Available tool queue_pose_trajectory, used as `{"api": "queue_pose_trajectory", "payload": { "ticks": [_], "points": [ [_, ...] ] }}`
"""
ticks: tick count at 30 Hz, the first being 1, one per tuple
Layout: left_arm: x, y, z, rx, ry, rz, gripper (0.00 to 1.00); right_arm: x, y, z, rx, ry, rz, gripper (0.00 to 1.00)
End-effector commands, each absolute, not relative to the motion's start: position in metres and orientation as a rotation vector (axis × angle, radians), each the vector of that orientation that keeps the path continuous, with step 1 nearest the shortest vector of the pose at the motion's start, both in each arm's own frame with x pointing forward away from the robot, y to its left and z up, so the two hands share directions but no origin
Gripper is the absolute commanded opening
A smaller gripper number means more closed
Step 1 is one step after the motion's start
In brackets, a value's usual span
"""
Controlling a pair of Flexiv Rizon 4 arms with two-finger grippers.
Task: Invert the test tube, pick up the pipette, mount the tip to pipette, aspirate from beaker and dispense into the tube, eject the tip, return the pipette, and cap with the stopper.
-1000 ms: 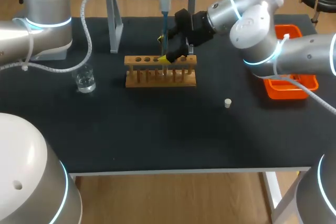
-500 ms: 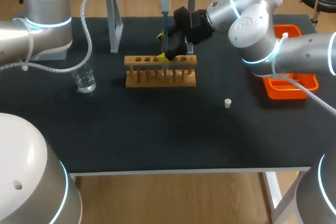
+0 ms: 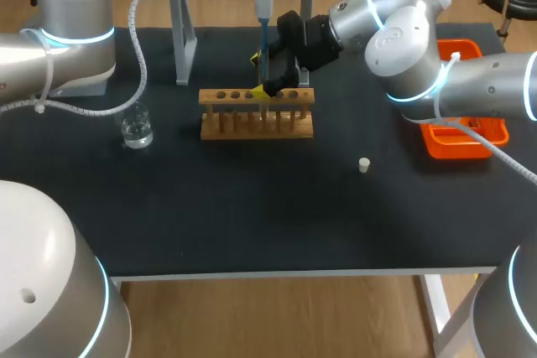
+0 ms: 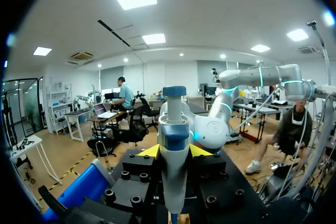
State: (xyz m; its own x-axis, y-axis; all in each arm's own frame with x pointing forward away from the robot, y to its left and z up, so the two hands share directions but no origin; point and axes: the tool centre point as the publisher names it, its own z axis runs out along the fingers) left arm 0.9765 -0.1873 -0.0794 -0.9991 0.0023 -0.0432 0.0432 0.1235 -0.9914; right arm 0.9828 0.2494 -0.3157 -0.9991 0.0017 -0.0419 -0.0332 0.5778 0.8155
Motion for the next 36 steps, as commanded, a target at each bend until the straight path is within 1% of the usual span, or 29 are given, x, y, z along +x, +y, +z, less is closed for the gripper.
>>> {"api": "queue_pose_trajectory", "payload": {
  "ticks": [1,9,36],
  "points": [
    [0.975,-0.187,-0.079,0.044,2.330,-2.057,0.00,0.984,0.249,-0.315,-0.030,2.760,1.424,1.00],
    [0.975,-0.187,-0.079,0.044,2.330,-2.057,0.00,0.984,0.249,-0.315,-0.030,2.760,1.424,1.00],
    [0.963,-0.193,-0.052,0.031,2.331,-1.987,0.00,0.984,0.249,-0.315,-0.030,2.760,1.424,1.00]
  ]
}}
